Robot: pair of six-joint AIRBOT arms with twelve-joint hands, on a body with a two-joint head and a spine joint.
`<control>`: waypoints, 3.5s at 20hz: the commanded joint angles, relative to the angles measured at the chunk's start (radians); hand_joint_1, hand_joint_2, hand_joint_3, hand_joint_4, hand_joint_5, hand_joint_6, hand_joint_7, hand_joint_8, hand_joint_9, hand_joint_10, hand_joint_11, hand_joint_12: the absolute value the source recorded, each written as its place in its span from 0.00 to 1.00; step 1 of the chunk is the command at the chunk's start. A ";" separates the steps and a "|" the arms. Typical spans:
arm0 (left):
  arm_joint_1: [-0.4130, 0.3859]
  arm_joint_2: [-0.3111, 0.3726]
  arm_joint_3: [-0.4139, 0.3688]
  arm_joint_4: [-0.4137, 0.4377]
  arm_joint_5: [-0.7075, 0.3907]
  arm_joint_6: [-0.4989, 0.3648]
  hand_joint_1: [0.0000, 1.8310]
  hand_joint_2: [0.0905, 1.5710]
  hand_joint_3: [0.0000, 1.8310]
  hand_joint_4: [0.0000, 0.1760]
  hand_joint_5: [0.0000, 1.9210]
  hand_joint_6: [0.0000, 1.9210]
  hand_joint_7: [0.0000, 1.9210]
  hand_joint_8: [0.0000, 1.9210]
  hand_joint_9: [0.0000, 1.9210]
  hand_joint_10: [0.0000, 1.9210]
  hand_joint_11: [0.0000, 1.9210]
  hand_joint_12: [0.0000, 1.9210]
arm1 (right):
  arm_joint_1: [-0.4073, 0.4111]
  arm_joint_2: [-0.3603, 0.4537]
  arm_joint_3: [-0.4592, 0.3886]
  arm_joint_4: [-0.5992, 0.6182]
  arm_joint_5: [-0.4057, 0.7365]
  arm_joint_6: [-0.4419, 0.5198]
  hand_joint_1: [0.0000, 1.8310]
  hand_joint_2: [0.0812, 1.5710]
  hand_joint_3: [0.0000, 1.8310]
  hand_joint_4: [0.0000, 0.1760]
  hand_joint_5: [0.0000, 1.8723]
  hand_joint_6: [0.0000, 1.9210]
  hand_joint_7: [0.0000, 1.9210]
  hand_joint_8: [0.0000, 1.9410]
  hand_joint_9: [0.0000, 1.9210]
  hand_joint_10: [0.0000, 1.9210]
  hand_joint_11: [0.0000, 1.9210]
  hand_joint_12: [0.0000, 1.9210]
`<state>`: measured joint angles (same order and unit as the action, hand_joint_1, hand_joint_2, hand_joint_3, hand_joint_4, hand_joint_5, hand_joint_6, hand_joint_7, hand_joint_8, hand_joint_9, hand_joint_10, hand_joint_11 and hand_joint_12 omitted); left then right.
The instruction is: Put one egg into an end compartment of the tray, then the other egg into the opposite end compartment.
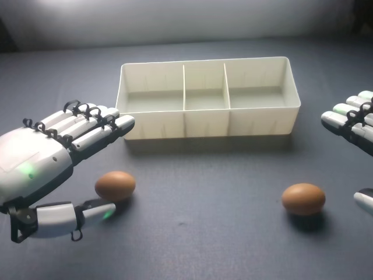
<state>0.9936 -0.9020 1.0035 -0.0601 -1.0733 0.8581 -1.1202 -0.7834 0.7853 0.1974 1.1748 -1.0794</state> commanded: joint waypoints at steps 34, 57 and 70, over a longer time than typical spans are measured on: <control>-0.142 -0.039 0.064 0.060 -0.001 0.013 0.61 0.75 0.00 0.00 0.43 0.64 0.59 1.00 0.72 1.00 0.77 1.00 | -0.009 -0.004 0.005 0.026 0.142 0.005 0.20 0.86 0.01 0.00 0.00 0.00 0.00 0.00 0.00 0.00 0.00 0.00; -0.586 -0.292 0.402 -0.108 0.460 0.190 0.40 0.70 0.00 0.82 0.00 0.29 0.00 0.44 0.00 0.51 0.00 0.95 | -0.015 -0.009 0.010 0.025 0.148 0.012 0.18 0.87 0.00 0.00 0.00 0.00 0.00 0.00 0.00 0.00 0.00 0.00; -0.404 -0.135 0.210 -0.061 0.042 0.077 0.41 0.86 0.00 0.24 0.01 0.46 0.08 0.20 0.00 0.31 0.00 0.77 | 0.000 -0.042 0.069 -0.068 0.064 0.193 0.32 0.75 0.00 0.00 0.00 0.00 0.01 0.18 0.00 0.29 0.00 1.00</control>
<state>0.6140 -1.0370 1.1999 -0.1242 -0.8742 0.9379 -1.1255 -0.8307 0.8570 0.1329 1.1297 -0.8898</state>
